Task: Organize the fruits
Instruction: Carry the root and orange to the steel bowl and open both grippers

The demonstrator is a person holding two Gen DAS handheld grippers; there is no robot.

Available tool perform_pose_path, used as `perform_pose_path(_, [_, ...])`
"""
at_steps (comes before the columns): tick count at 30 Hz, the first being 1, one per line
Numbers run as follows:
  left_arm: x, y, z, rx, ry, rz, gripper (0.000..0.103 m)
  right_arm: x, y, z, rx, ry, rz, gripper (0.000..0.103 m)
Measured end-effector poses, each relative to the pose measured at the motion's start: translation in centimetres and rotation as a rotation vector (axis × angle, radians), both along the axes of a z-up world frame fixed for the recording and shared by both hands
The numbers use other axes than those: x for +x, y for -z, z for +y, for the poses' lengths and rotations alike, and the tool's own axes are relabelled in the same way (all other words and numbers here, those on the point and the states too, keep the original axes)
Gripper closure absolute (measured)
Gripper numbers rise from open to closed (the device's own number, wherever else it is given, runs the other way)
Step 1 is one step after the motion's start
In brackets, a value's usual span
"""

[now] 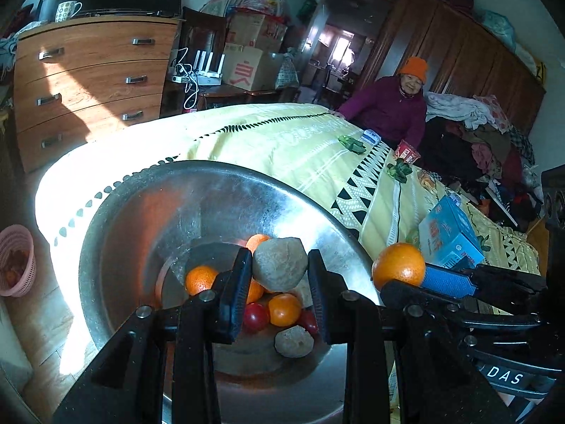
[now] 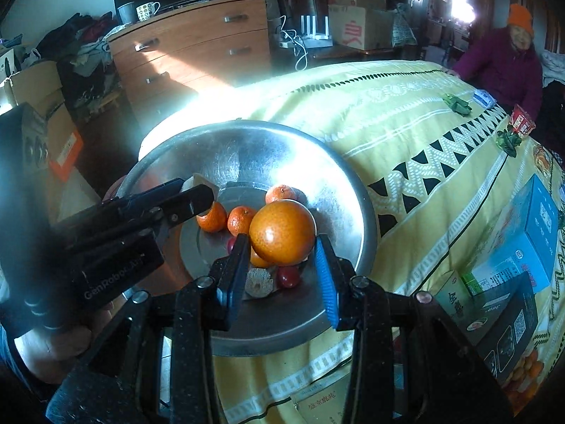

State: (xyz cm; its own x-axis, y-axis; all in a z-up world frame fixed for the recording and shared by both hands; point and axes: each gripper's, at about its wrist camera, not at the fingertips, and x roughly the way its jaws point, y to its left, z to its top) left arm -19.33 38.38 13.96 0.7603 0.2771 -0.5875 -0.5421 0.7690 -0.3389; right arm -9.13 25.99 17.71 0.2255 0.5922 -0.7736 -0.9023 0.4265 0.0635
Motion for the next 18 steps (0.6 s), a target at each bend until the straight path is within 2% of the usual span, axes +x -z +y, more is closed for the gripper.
perform_pose_path(13, [0.0, 1.0, 0.9, -0.039, -0.018, 0.027, 0.071, -0.3, 0.8, 1.3, -0.025, -0.006, 0.015, 0.064])
perform_pose_path(14, [0.0, 1.0, 0.9, -0.04, -0.022, 0.027, 0.069, -0.3, 0.8, 1.3, -0.025, -0.005, 0.012, 0.065])
perform_pose_path(16, [-0.1, 0.9, 0.9, -0.042, -0.027, 0.024, 0.06, -0.3, 0.6, 1.3, -0.027, 0.001, 0.002, 0.062])
perform_pose_path(17, [-0.1, 0.9, 0.9, -0.041, -0.03, 0.023, 0.054, -0.4, 0.5, 1.2, -0.025, 0.004, 0.001, 0.06])
perform_pose_path(18, [-0.2, 0.9, 0.9, -0.04, -0.034, 0.023, 0.051, -0.4, 0.4, 1.1, -0.023, 0.008, -0.002, 0.054])
